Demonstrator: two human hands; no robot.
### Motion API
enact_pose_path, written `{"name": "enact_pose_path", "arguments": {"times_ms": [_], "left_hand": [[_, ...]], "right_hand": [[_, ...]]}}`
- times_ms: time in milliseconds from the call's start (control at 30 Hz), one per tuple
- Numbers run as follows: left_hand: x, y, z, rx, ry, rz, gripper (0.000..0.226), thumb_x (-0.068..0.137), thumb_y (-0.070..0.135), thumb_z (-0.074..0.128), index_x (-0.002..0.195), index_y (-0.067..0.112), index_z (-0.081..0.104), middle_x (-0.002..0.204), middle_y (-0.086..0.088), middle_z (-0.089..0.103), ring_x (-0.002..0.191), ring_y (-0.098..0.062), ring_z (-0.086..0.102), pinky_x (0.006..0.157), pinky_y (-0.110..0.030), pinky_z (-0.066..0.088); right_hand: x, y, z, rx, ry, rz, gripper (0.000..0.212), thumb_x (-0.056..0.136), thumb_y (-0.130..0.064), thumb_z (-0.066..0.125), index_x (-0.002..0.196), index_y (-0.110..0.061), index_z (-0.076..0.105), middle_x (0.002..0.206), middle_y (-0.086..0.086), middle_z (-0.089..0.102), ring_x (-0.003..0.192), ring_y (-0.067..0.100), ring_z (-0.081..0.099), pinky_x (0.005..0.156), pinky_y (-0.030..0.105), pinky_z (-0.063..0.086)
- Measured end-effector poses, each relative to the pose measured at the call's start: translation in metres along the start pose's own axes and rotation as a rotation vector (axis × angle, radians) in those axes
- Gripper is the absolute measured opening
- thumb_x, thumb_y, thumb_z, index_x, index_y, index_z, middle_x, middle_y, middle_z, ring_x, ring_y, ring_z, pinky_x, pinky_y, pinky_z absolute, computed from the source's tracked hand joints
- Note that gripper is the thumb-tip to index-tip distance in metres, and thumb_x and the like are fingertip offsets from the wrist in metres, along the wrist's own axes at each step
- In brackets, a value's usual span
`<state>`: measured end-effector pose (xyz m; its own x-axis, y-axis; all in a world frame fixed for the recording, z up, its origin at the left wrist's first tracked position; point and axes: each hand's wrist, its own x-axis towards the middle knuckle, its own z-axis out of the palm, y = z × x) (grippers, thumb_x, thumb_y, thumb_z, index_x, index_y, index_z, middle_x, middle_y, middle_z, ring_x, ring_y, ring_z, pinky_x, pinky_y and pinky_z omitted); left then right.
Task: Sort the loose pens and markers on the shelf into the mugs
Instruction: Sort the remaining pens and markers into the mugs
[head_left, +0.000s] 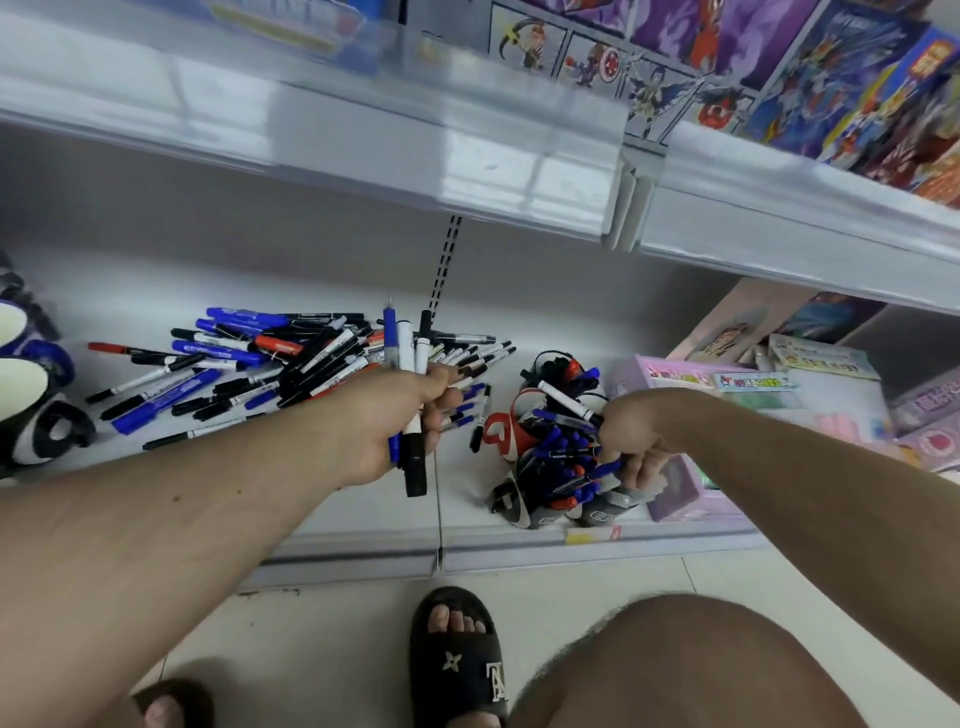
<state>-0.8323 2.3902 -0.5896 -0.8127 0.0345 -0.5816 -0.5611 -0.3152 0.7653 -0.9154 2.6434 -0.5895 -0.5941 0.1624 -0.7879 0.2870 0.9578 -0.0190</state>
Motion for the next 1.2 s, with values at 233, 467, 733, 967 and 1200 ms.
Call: {"name": "enact_pose_path", "arguments": {"times_ms": [233, 467, 733, 967, 1200], "left_hand": [[-0.001, 0.003, -0.006, -0.010, -0.013, -0.010, 0.013, 0.099, 0.018, 0.057, 0.102, 0.016, 0.069, 0.067, 0.003, 0.068, 0.051, -0.007, 0.049, 0.047, -0.022, 0.046], [0.001, 0.002, -0.015, 0.001, -0.012, -0.030, 0.015, 0.099, 0.017, 0.056, 0.106, 0.015, 0.070, 0.069, 0.002, 0.069, 0.052, -0.007, 0.050, 0.046, -0.022, 0.046], [-0.002, 0.003, -0.014, 0.007, -0.020, -0.029, 0.016, 0.099, 0.017, 0.057, 0.110, 0.013, 0.068, 0.063, 0.003, 0.068, 0.051, -0.008, 0.048, 0.047, -0.021, 0.046], [-0.006, 0.005, -0.016, -0.003, -0.040, -0.039, 0.015, 0.098, 0.016, 0.058, 0.107, 0.014, 0.071, 0.064, 0.003, 0.070, 0.048, -0.007, 0.050, 0.052, -0.024, 0.047], [-0.010, 0.010, -0.021, 0.006, -0.098, -0.034, 0.018, 0.098, 0.018, 0.058, 0.111, 0.014, 0.071, 0.072, 0.001, 0.072, 0.053, -0.010, 0.053, 0.052, -0.026, 0.050]], "right_hand": [[0.032, -0.029, 0.025, -0.328, 0.049, -0.019, 0.020, 0.098, -0.007, 0.042, 0.107, 0.003, 0.058, 0.071, 0.012, 0.057, 0.061, 0.022, 0.055, 0.060, 0.031, 0.051], [0.048, -0.018, 0.037, -0.504, 0.340, -0.283, 0.025, 0.095, -0.013, 0.052, 0.120, -0.014, 0.053, 0.085, 0.002, 0.056, 0.075, 0.019, 0.058, 0.058, 0.030, 0.045], [0.055, -0.010, 0.058, -0.596, 0.597, -0.410, 0.039, 0.099, -0.049, 0.041, 0.123, -0.018, 0.043, 0.099, 0.007, 0.067, 0.084, 0.031, 0.064, 0.064, 0.034, 0.046], [0.046, -0.005, 0.061, -0.384, 0.761, -0.372, 0.027, 0.100, -0.041, 0.043, 0.116, -0.020, 0.047, 0.091, 0.002, 0.062, 0.084, 0.028, 0.065, 0.063, 0.032, 0.045], [0.042, -0.003, 0.068, 0.092, 0.512, -0.350, 0.025, 0.100, -0.036, 0.049, 0.109, -0.014, 0.055, 0.084, 0.004, 0.061, 0.075, 0.022, 0.060, 0.059, 0.029, 0.043]]}}
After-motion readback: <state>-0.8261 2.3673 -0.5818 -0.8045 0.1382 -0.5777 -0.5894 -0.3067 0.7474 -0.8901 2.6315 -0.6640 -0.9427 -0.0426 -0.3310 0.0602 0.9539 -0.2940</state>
